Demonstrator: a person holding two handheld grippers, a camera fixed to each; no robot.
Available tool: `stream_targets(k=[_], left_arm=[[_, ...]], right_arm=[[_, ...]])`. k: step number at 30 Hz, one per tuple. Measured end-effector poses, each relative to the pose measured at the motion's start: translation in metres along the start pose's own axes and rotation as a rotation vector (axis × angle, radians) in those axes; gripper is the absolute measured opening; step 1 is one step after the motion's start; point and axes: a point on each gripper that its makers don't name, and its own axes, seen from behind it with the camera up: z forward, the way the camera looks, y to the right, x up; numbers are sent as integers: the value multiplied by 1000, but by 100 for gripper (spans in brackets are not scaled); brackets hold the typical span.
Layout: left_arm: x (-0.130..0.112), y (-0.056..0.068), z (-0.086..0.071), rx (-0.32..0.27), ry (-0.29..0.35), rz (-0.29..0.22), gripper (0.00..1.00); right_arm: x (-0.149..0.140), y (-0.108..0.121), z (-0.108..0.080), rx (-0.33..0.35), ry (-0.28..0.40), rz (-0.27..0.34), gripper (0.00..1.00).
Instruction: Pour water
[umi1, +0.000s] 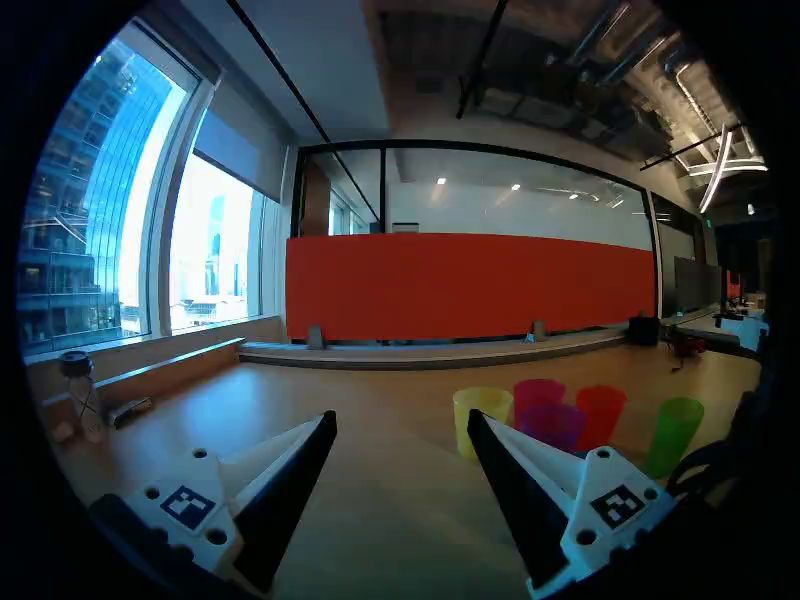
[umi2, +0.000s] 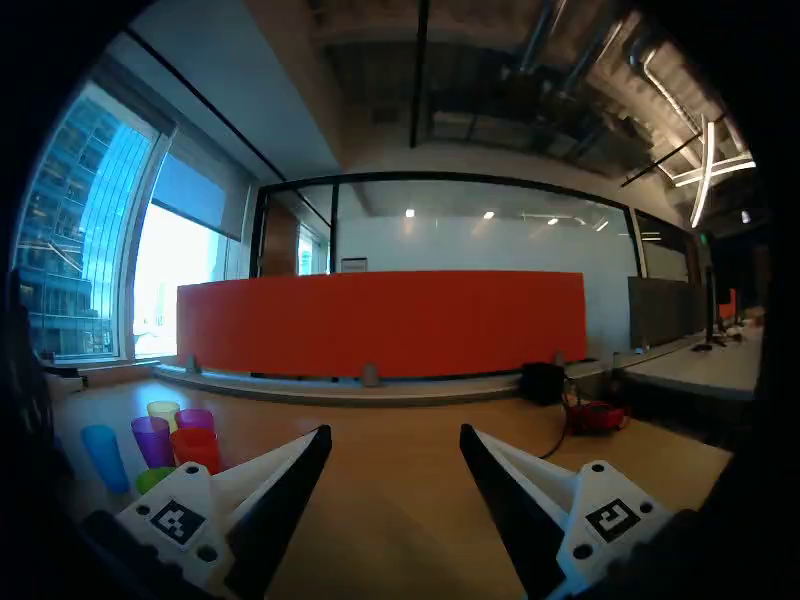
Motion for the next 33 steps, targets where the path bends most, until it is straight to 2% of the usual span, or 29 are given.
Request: stream_targets(k=[17, 33], left_arm=[[0, 1, 0, 0, 0, 0, 97], [-1, 0, -1, 0, 0, 0, 97]], right_arm=[[-15, 6, 4, -23, -30, -4, 99], [-25, 3, 4, -21, -62, -20, 99]])
